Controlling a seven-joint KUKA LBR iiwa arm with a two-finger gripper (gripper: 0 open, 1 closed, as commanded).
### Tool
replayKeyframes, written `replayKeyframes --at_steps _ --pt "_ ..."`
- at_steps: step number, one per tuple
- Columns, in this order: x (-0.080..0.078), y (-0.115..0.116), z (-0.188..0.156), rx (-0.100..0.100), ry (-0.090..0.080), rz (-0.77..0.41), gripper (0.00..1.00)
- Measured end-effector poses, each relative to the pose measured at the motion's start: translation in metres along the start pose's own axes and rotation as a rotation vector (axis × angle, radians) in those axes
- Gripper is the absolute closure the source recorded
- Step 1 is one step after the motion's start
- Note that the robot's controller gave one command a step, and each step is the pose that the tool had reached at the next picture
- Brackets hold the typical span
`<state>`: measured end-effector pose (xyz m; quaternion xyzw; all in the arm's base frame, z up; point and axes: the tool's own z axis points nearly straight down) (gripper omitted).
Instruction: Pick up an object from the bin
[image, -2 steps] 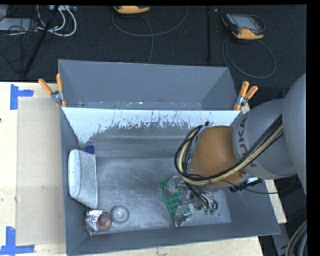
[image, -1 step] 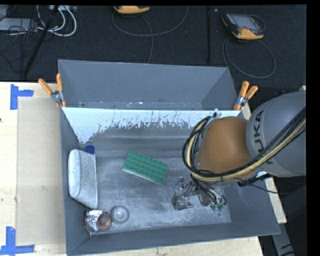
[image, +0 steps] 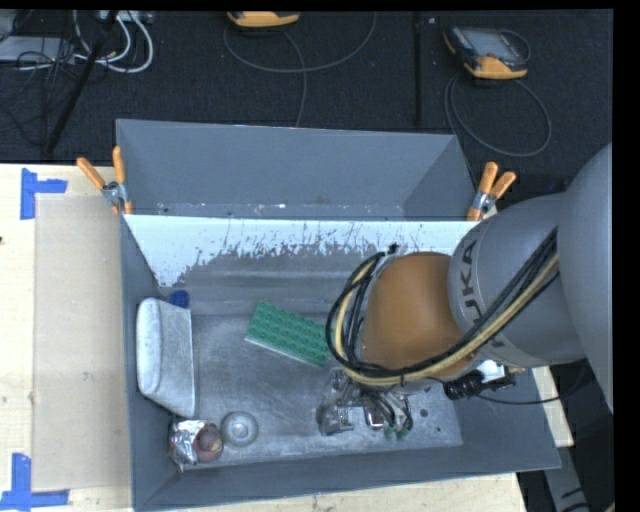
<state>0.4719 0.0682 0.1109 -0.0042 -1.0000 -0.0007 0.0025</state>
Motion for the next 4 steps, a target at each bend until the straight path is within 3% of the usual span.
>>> replayKeyframes --at_steps 1,2,3,4 --pt "-0.050 -0.009 0.010 0.002 -0.006 -0.116 1.00" --pt "-0.049 -0.008 0.010 0.002 -0.004 -0.117 0.00" --pt "-0.127 0.013 -0.023 0.001 -0.014 -0.217 0.00" --pt "-0.147 0.016 0.033 0.000 -0.017 -0.232 0.00"
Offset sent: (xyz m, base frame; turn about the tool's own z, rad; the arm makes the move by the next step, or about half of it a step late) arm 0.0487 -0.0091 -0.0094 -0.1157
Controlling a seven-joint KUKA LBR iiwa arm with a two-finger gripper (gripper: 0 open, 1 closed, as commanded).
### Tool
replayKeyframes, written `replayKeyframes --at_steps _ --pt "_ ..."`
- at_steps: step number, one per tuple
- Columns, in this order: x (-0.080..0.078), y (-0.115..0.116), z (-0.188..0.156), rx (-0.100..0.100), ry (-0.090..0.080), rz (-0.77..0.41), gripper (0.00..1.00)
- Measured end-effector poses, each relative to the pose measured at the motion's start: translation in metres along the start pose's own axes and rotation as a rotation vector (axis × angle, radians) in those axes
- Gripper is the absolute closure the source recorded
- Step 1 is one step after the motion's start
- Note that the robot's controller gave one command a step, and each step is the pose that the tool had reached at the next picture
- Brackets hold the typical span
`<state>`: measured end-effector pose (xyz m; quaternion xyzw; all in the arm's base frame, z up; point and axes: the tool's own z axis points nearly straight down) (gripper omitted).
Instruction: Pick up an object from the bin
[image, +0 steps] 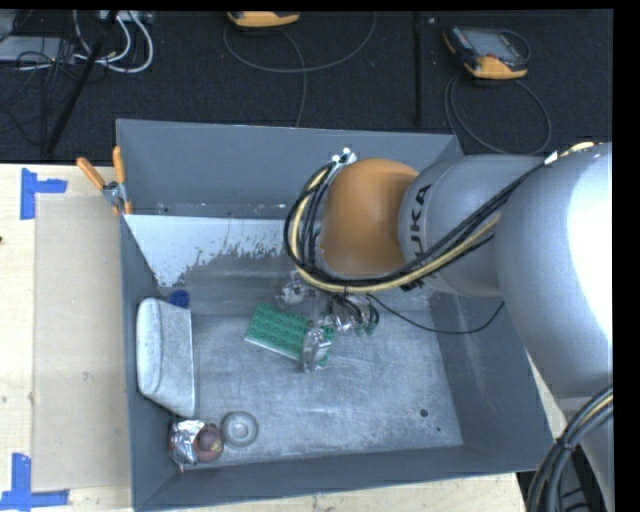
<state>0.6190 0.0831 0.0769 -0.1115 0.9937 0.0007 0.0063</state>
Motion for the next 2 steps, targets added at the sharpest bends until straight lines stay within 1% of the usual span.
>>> replayKeyframes --at_steps 1,2 --pt "-0.002 0.001 -0.005 0.000 -0.005 -0.002 1.00" --pt "-0.003 0.017 -0.143 0.000 0.004 -0.101 1.00"
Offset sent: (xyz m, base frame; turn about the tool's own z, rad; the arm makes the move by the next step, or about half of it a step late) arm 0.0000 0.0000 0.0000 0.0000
